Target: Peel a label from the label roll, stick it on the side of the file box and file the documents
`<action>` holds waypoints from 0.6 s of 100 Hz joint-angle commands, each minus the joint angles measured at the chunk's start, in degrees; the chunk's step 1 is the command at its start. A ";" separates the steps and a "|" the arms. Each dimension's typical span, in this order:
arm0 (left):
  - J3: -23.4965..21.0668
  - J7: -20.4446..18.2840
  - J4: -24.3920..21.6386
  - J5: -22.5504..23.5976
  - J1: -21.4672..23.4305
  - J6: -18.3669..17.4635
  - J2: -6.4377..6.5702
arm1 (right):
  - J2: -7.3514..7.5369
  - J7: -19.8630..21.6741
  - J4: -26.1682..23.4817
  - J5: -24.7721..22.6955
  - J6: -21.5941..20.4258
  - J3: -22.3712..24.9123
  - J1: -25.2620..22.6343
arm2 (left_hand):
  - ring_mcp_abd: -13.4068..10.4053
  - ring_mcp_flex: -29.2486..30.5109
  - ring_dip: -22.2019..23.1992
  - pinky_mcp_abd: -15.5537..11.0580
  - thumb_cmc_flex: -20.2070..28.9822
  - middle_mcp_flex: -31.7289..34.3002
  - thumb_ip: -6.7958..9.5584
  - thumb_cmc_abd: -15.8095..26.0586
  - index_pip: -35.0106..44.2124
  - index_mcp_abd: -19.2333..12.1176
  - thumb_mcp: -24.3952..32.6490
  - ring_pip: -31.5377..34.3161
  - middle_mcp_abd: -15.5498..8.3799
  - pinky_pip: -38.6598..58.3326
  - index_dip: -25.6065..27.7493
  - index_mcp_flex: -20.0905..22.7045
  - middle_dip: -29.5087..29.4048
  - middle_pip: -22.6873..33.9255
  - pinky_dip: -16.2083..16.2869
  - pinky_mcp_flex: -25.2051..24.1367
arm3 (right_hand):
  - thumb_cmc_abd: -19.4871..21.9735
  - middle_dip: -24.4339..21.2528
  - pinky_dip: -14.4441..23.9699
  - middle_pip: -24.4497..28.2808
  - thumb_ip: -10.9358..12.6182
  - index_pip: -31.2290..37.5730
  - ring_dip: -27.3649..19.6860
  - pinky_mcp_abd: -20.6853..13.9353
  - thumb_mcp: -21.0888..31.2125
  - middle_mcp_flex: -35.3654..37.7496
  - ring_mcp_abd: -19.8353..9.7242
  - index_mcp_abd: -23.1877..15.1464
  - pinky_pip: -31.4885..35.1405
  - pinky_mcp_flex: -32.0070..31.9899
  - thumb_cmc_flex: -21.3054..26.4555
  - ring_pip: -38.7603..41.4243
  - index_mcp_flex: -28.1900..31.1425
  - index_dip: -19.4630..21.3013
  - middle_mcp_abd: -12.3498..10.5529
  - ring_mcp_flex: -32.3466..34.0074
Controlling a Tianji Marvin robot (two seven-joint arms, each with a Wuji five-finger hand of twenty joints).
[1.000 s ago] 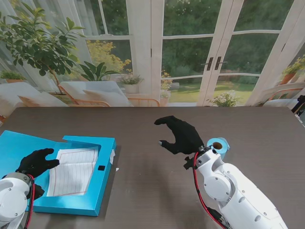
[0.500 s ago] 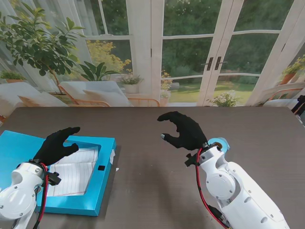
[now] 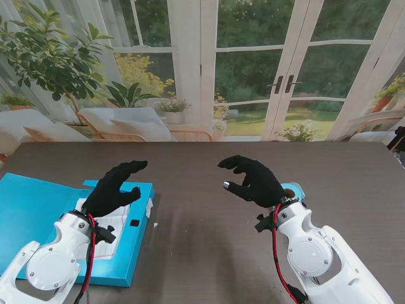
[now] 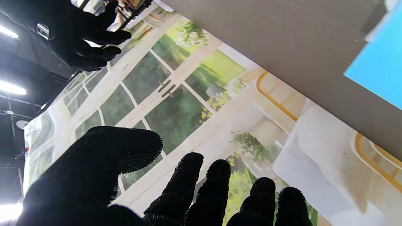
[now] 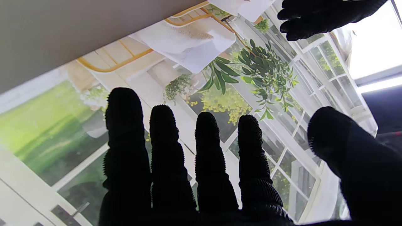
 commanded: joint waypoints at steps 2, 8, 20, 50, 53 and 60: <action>1.77 -0.23 -0.16 -0.59 -0.08 -0.87 -0.85 | 0.26 1.22 -0.73 1.17 0.50 0.48 -2.19 | -1.44 -1.21 -0.87 -2.82 -1.98 -2.14 -2.59 1.37 -1.32 -0.97 -1.07 -0.88 -1.77 -1.74 -0.70 -1.56 -0.71 -0.69 -1.02 -0.85 | 1.76 0.15 1.09 -1.53 1.72 -1.40 0.36 0.93 -1.36 -0.22 0.38 -0.60 -1.57 -24.46 -1.76 -1.04 -0.35 -0.52 0.69 -0.26; 2.87 0.55 0.20 -1.09 -0.34 -1.48 -1.03 | 0.32 1.82 -0.93 2.13 0.65 0.96 -3.06 | -1.39 -1.23 -1.03 -2.78 -2.00 -2.09 -2.68 1.30 -1.37 -0.87 -1.15 -0.89 -1.69 -1.85 -0.87 -1.57 -0.86 -0.61 -1.25 -0.88 | 2.10 0.05 1.20 -2.03 1.74 -1.77 0.28 0.79 -1.91 -0.76 0.22 -0.96 -1.99 -24.94 -1.85 -1.46 -0.80 -0.67 0.62 -1.08; 4.54 0.59 0.57 -2.86 -0.56 -1.74 -1.16 | 0.39 2.43 -0.80 3.10 0.83 1.81 -4.31 | -1.41 -1.35 -1.26 -2.84 -2.27 -2.22 -2.96 1.48 -1.46 -0.37 -1.45 -0.88 -1.64 -2.08 -1.13 -1.78 -1.08 -0.54 -1.65 -1.21 | 2.77 0.06 1.56 -2.53 1.80 -2.27 0.17 0.37 -3.03 -1.72 -0.06 -1.65 -2.82 -25.82 -2.00 -2.12 -1.44 -0.91 0.15 -2.36; 6.49 1.04 0.58 -4.69 0.67 -2.00 -1.36 | 0.08 2.66 1.00 6.62 1.91 1.82 -4.88 | -1.42 -1.74 -1.59 -3.05 -2.08 -2.22 -2.99 1.25 -1.24 -0.04 -1.23 -0.85 -1.70 -2.25 -1.33 -1.63 -1.32 -0.39 -2.26 -1.76 | 2.84 0.27 2.81 -3.09 2.04 -2.94 0.00 0.13 -3.31 -2.33 -0.03 -1.57 -4.97 -27.38 -1.20 -3.20 -1.03 -1.29 0.18 -4.24; 6.56 1.31 0.54 -4.71 0.82 -2.04 -1.42 | 0.16 3.13 1.08 6.65 1.98 1.85 -4.80 | -1.35 -1.69 -1.60 -3.01 -1.97 -2.15 -2.90 1.11 -1.19 0.03 -1.11 -0.83 -1.58 -2.24 -1.32 -1.52 -1.33 -0.38 -2.30 -1.75 | 2.94 0.34 3.01 -3.05 2.03 -2.98 0.00 0.07 -3.38 -2.42 -0.06 -1.61 -5.18 -27.43 -1.20 -3.28 -1.10 -1.31 0.17 -4.44; 6.50 1.34 0.16 -4.64 1.31 -1.73 -1.41 | 0.14 3.05 1.25 6.57 1.97 1.75 -4.73 | -1.40 -1.86 -1.65 -3.18 -2.09 -2.27 -2.88 1.38 -1.23 -0.04 -1.12 -0.88 -1.70 -2.27 -1.36 -1.66 -1.37 -0.43 -2.40 -1.85 | 2.75 0.44 3.41 -2.97 2.05 -2.88 0.05 0.14 -3.40 -2.35 -0.19 -1.75 -5.43 -27.34 -1.11 -3.25 -0.97 -1.28 0.18 -4.38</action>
